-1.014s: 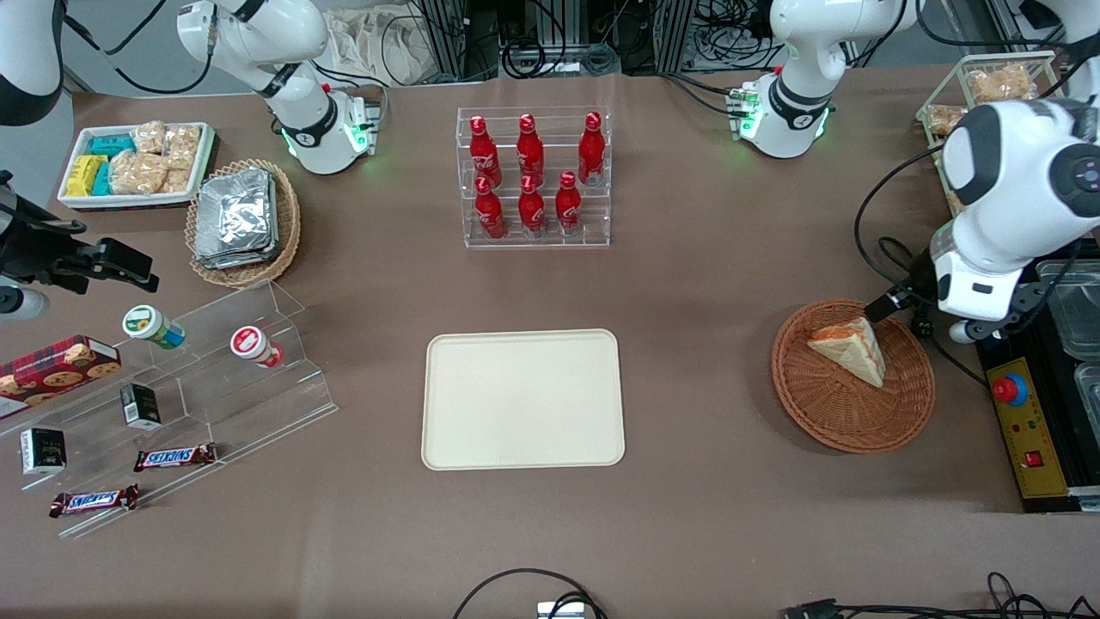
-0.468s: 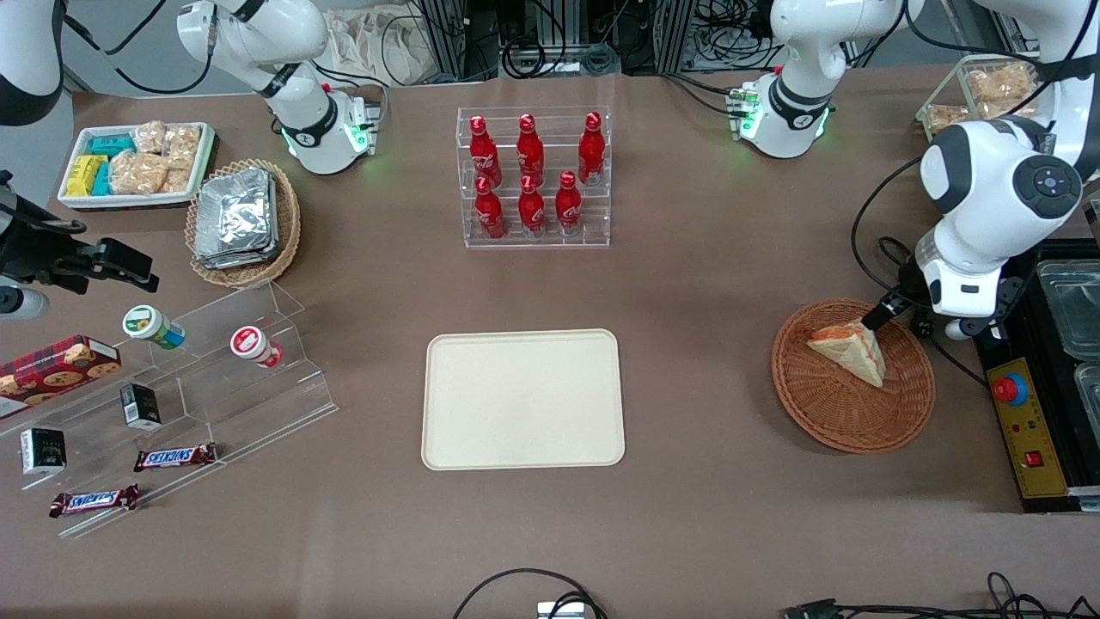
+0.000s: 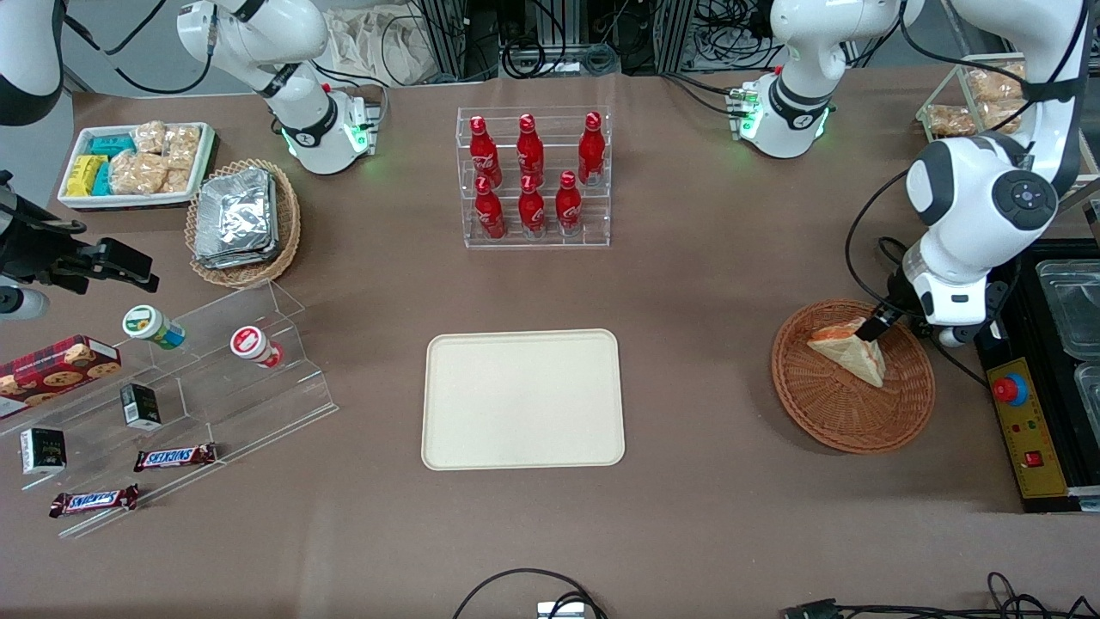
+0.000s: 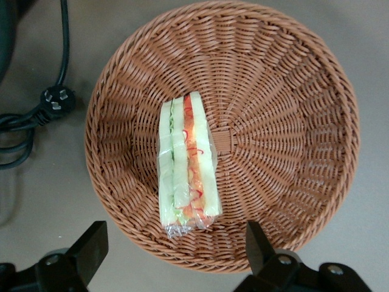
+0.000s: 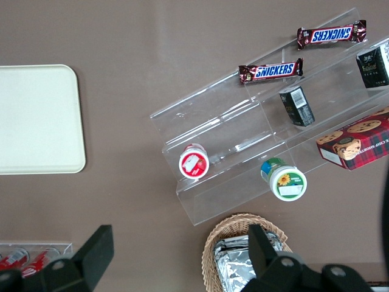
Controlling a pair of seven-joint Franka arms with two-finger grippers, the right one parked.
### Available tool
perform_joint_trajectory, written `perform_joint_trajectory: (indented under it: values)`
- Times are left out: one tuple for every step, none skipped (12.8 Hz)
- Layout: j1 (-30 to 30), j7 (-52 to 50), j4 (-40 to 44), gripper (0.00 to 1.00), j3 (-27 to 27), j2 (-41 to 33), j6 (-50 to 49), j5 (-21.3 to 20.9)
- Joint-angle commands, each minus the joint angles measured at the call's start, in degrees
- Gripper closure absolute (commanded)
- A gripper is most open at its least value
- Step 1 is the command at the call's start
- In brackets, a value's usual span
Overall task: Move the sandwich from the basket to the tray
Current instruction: 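Move the open left gripper down over the wrapped sandwich in the basket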
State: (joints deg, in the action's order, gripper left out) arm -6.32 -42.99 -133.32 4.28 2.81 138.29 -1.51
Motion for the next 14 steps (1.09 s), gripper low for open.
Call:
perform_joint_trajectory:
  values:
    - [0.08,-2.36,-0.71,0.0,0.12,1.23,2.86,-0.77]
    - [0.08,-3.32,-0.62,0.0,0.12,1.93,3.56,-0.77]
    - [0.08,-3.59,-0.71,0.0,0.12,2.55,4.35,-0.77]
    - [0.08,-3.68,-0.71,0.0,0.12,3.34,5.31,-0.77]
    - [0.08,-3.68,-0.62,0.0,0.12,4.21,5.67,-0.77]
    - [0.08,-3.95,-0.62,0.0,0.12,5.01,6.63,-0.77]
    - [0.08,-5.08,-0.71,0.0,0.12,6.06,8.12,-0.77]
    - [0.16,-5.79,-0.62,0.0,0.12,7.11,9.35,-0.77]
    - [0.16,-5.97,-0.8,0.0,0.12,7.82,10.5,-0.77]
    - [0.16,-5.97,-0.8,0.0,0.12,8.26,10.77,-0.77]
    - [0.25,-6.06,-0.71,0.0,0.12,8.7,11.21,-0.77]
    - [0.17,-5.97,-0.8,0.0,0.12,9.14,11.82,-0.77]
    - [0.25,-5.97,-0.8,0.0,0.12,9.75,12.44,-0.77]
    - [0.25,-5.97,-0.89,0.0,0.12,10.19,13.05,-0.77]
